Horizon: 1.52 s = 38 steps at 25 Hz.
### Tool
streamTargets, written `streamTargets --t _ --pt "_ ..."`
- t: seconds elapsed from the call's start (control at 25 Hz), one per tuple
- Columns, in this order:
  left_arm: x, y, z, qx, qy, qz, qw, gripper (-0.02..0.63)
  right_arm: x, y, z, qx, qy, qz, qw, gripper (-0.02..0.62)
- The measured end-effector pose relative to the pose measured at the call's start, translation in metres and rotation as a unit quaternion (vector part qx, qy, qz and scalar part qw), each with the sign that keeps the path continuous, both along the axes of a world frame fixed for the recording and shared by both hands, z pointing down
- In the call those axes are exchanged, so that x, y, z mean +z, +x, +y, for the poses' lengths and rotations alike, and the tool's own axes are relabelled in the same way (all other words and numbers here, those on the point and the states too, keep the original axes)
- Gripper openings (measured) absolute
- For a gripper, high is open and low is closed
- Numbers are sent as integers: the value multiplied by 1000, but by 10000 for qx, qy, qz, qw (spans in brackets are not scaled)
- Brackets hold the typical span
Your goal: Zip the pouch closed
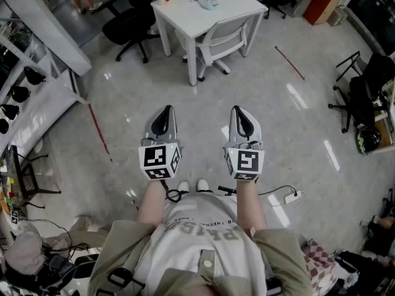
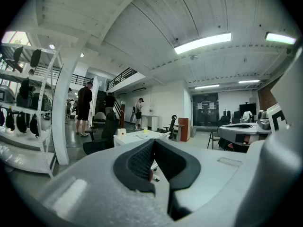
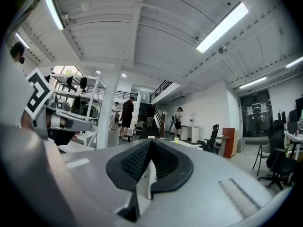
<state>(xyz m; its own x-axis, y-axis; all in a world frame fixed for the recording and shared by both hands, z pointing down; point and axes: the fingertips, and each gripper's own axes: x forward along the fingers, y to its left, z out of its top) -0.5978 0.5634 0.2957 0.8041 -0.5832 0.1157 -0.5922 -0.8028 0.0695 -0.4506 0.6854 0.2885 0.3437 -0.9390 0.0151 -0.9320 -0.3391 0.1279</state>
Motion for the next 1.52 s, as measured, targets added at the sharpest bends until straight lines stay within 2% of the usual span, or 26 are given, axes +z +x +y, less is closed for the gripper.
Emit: streamTargets --t 0.64,0.88,0.92,0.96,1.0,1.08,1.2,1.52 --pt "6 31 -7 -139 -14 -111 9998 8 10 31 -8 -186 -86 -98 9997 0" --pt "9 37 -21 -166 -40 -190 9997 9 7 42 -13 -413 499 -771 9949 2" --pt "9 38 -23 -151 -60 -187 9997 17 8 44 -13 -450 524 -883 9937 43" --pt "8 39 -26 -146 -91 -153 9997 86 8 45 -14 -486 541 -976 9926 156" --pt "6 40 -28 -151 -126 -108 9997 171 8 48 -15 -494 559 -1044 9917 204" --pt "4 42 -35 -175 -171 -58 9997 252 8 55 -17 -455 559 -1095 9914 229" --pt "7 49 -44 -152 -176 -109 9997 281 16 62 -24 -390 447 -1095 9922 258" --pt "24 94 -92 102 -307 -204 9993 281 34 94 -68 -257 147 -1071 9938 259"
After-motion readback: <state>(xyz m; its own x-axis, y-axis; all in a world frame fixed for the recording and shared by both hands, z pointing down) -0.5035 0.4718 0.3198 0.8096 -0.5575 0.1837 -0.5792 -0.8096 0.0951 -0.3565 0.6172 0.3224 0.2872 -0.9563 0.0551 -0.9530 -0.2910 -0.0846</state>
